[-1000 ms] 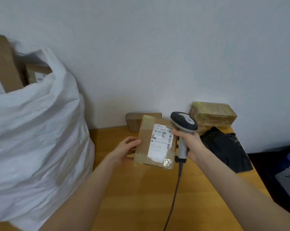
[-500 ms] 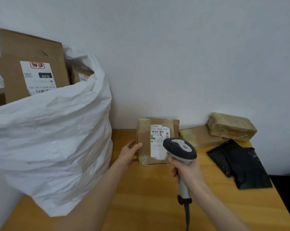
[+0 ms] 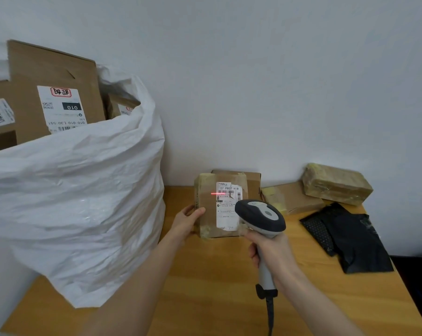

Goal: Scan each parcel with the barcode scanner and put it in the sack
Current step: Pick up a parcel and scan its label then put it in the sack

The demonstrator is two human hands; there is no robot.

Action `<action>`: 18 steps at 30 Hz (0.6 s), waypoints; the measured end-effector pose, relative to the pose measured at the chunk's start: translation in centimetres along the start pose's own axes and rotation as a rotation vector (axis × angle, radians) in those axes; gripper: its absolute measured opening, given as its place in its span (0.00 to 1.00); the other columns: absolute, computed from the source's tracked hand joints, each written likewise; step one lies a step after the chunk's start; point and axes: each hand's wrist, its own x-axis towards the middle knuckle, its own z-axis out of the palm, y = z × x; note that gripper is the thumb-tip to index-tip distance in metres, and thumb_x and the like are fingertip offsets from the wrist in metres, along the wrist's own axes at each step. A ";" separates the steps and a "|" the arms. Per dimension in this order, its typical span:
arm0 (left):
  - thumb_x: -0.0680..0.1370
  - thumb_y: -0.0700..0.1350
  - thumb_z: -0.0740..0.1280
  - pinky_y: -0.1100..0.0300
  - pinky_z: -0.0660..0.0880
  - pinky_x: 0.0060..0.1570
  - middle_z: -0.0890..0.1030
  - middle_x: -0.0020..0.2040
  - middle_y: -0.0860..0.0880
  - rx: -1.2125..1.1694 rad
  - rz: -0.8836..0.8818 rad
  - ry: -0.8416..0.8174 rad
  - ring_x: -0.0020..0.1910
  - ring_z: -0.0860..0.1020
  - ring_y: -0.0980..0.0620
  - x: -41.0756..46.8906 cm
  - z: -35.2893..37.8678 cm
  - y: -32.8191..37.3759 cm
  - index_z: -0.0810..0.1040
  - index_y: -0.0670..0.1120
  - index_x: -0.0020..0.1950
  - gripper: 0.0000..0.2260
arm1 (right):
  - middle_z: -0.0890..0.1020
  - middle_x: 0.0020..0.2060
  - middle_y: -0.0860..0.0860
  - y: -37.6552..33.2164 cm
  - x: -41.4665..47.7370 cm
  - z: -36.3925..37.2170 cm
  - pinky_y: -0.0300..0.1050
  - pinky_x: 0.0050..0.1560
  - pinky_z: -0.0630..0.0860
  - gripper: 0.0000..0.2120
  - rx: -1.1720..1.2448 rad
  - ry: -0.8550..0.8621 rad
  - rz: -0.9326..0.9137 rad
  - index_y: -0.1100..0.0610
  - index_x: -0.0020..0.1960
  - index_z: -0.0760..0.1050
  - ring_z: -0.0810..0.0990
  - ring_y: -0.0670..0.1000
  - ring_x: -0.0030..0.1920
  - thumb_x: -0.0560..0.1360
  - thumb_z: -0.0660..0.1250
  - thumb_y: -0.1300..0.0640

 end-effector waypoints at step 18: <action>0.73 0.52 0.73 0.60 0.79 0.37 0.78 0.60 0.49 -0.027 0.078 0.044 0.53 0.80 0.51 -2.8 1.2 1.7 0.67 0.48 0.72 0.30 | 0.78 0.27 0.55 -2.2 -0.2 -1.9 0.42 0.27 0.73 0.07 0.028 -0.127 -0.078 0.63 0.41 0.78 0.74 0.49 0.25 0.74 0.71 0.60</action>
